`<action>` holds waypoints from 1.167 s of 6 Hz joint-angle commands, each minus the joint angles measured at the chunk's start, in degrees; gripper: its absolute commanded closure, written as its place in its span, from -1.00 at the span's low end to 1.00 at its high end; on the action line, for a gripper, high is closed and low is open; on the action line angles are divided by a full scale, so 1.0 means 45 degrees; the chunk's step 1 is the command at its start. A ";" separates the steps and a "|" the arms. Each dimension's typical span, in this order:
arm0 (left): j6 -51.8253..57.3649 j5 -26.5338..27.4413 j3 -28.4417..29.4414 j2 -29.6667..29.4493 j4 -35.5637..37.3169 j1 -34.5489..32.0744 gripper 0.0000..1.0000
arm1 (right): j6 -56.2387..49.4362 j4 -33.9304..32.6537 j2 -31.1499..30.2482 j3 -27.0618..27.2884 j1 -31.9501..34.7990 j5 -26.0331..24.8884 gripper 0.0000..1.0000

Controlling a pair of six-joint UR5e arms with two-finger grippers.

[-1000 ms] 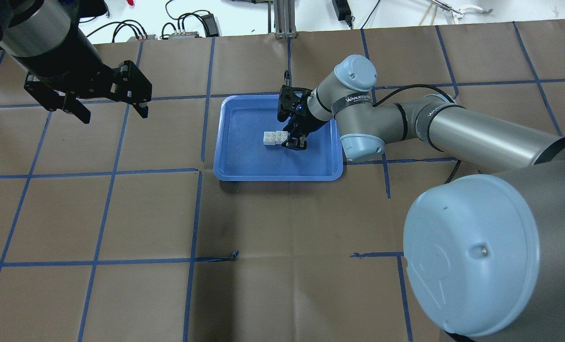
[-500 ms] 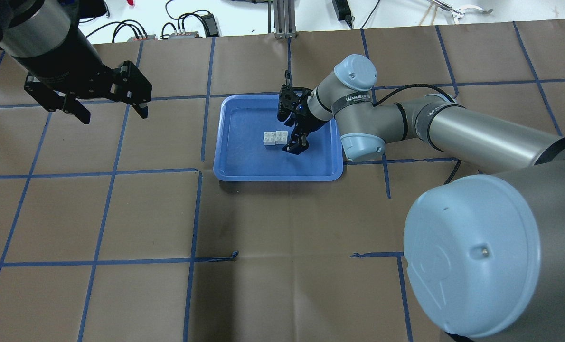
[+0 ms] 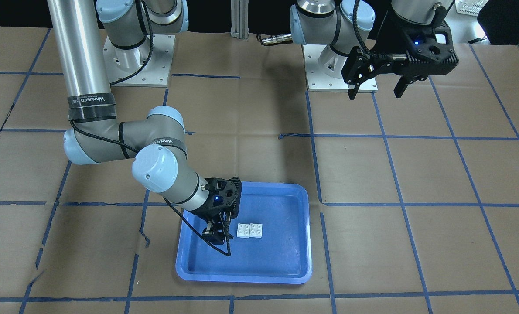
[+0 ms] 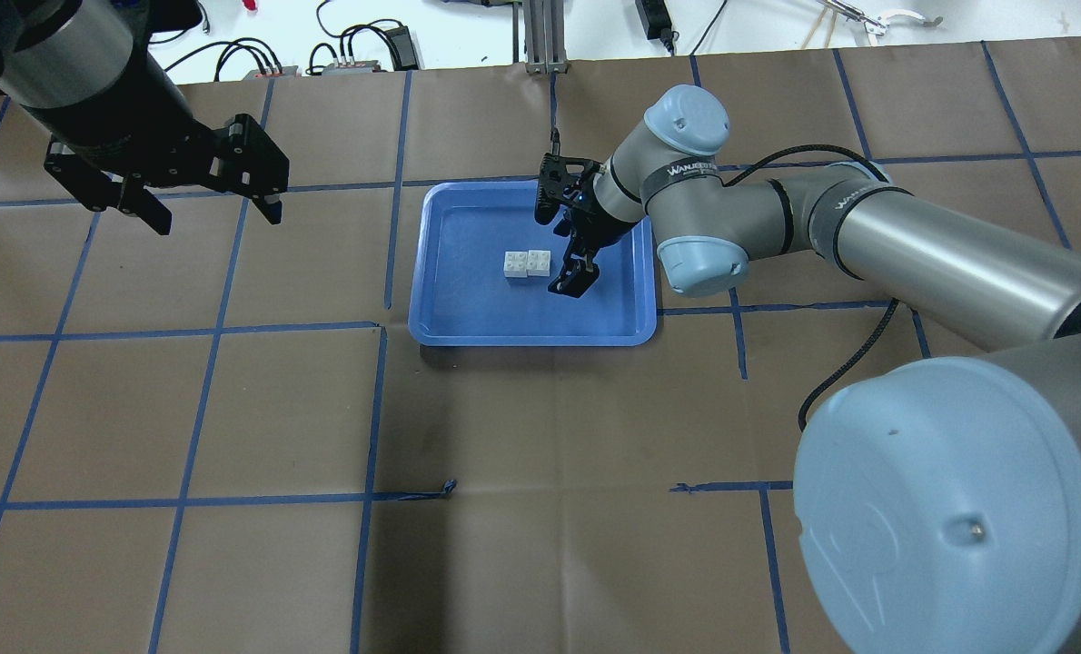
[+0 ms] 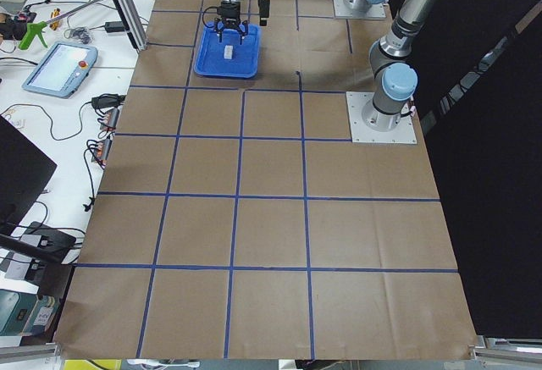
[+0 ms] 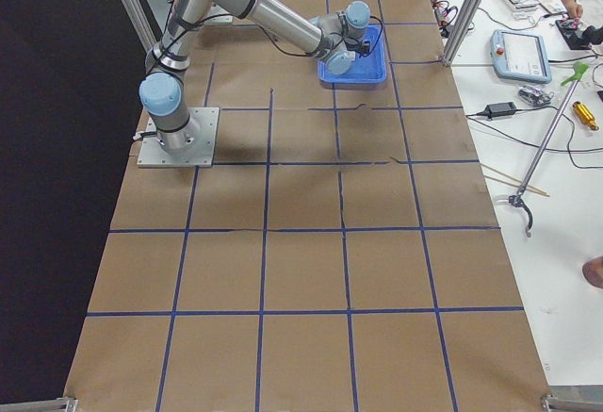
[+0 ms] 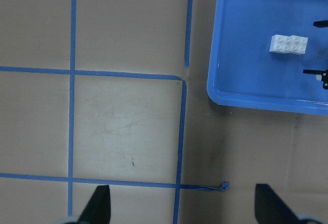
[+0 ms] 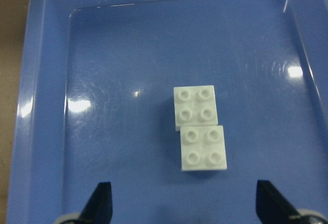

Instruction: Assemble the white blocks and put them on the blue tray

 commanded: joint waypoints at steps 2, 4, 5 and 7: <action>-0.0005 0.0001 0.0002 0.0014 0.0009 0.0015 -0.99 | 0.3928 0.2124 -0.2078 -0.0030 -0.0584 -0.3096 -1.00; -0.0005 0.0001 0.0002 0.0014 0.0009 0.0015 -0.99 | 0.7203 0.3825 -0.3718 -0.0030 -0.1483 -0.4365 -1.00; 0.0015 0.0020 0.0002 0.0014 0.0009 0.0015 -0.99 | 0.9834 0.4895 -0.4248 -0.0050 -0.1680 -0.4471 -1.00; -0.0005 0.0040 0.0002 0.0014 0.0009 0.0015 -0.99 | 1.4235 0.7897 -0.5750 -0.0863 -0.1876 -0.6143 -1.00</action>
